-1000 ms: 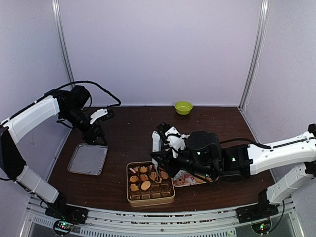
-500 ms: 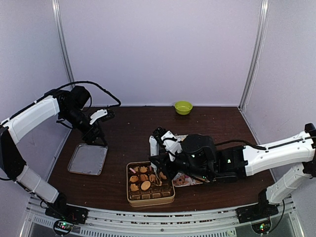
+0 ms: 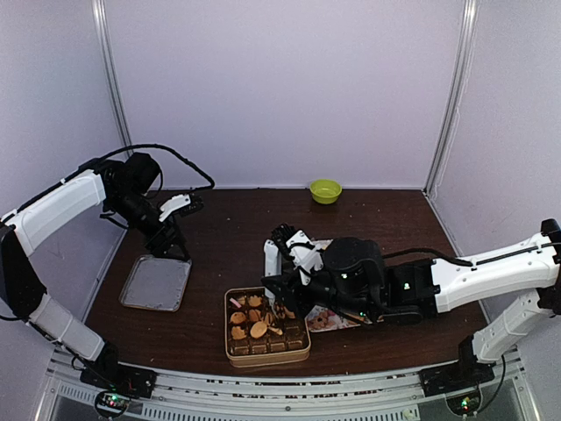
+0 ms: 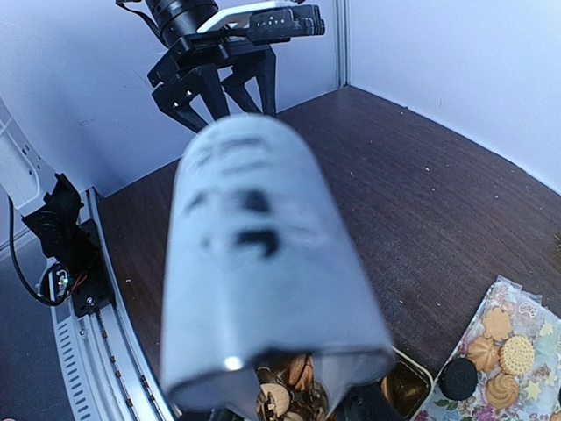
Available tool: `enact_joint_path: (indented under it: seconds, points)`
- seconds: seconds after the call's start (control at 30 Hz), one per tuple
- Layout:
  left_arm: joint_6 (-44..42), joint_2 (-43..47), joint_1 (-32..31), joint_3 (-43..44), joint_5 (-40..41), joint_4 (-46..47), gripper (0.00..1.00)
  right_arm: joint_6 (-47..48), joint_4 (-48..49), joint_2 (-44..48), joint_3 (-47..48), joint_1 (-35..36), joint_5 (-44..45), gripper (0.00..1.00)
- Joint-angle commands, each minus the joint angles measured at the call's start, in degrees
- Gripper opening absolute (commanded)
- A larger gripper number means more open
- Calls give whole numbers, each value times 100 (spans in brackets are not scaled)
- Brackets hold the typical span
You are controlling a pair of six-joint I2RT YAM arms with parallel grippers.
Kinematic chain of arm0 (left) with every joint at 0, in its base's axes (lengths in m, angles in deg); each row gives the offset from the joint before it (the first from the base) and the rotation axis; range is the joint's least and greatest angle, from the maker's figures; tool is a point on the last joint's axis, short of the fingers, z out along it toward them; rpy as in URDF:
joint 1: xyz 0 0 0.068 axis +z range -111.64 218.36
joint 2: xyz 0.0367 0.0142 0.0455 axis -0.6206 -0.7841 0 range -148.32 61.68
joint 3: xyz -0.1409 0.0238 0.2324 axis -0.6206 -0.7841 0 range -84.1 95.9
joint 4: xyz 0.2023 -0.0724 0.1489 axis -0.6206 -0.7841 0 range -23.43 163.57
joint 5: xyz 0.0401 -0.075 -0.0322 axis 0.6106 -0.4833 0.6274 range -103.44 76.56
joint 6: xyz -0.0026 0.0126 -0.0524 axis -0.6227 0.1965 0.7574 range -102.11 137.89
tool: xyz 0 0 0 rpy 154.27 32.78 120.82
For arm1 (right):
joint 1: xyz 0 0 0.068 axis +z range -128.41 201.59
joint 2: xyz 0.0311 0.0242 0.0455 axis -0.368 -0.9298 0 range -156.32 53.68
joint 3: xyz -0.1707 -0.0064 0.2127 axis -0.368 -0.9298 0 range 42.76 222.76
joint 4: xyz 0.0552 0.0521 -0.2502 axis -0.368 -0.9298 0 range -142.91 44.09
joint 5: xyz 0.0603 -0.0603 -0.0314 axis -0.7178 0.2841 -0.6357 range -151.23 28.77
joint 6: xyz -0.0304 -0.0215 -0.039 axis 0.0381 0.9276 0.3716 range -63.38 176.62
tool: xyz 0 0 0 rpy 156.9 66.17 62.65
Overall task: Pack the cookies
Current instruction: Place the fake cookies in the empty pocket of the box, then adjust the fake cookies in the empty pocket of the box.
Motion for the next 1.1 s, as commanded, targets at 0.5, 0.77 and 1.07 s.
enact_joint_path:
  seconds: [0.5,0.77,1.07]
  points:
    - [-161,89,7,237,-27,-256,66,-38,324,-122,-80,207,-247,31]
    - [-157,99,14,244,-49,-279,65,18,296,-140,-6,213,-167,31]
    - [-171,107,10,221,-66,-276,65,54,97,387,-153,100,149,31]
